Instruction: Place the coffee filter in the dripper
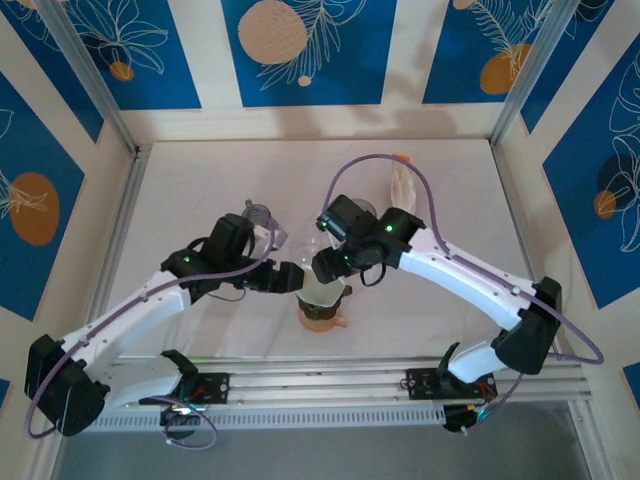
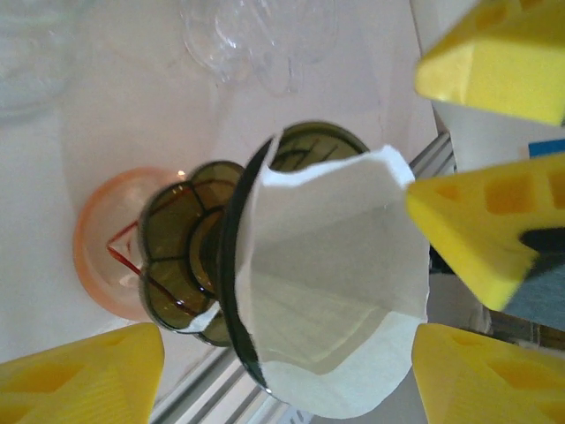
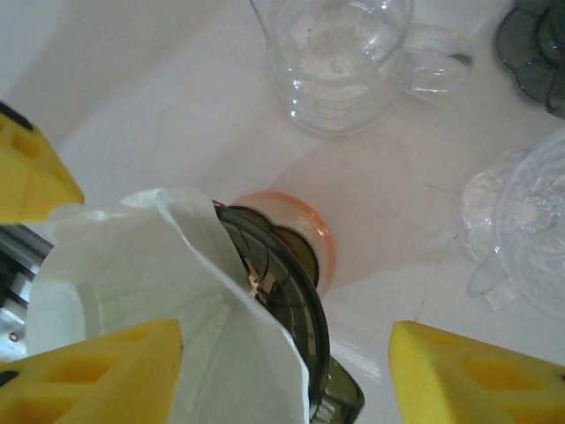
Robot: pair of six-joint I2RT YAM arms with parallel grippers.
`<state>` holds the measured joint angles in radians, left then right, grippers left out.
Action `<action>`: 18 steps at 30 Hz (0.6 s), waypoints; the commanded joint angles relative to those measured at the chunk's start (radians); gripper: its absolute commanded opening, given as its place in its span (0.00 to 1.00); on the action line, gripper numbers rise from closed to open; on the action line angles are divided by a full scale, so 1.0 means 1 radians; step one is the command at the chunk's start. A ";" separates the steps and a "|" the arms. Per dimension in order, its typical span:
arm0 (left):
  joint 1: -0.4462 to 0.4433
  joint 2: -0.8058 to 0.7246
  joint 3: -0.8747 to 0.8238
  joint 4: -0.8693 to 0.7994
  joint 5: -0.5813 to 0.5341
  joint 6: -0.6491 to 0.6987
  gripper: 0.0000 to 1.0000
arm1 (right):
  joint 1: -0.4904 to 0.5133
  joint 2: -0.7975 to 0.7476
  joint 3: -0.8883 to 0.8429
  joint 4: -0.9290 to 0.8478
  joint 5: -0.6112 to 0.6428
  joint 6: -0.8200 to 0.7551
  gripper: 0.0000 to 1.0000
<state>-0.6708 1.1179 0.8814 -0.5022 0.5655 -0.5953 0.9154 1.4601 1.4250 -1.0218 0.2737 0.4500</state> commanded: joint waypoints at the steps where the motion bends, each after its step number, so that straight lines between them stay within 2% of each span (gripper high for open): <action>1: -0.035 0.024 0.034 -0.072 0.003 0.043 0.74 | -0.010 0.040 0.045 -0.017 -0.031 -0.057 0.63; 7: -0.067 0.054 0.035 -0.112 -0.007 0.067 0.72 | -0.027 0.078 0.066 -0.007 -0.015 -0.057 0.54; 18: -0.081 0.075 0.014 -0.104 -0.005 0.071 0.70 | -0.041 0.087 0.036 0.006 0.008 -0.032 0.53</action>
<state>-0.7383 1.1873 0.8856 -0.5926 0.5644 -0.5461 0.8783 1.5379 1.4590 -1.0126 0.2737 0.4095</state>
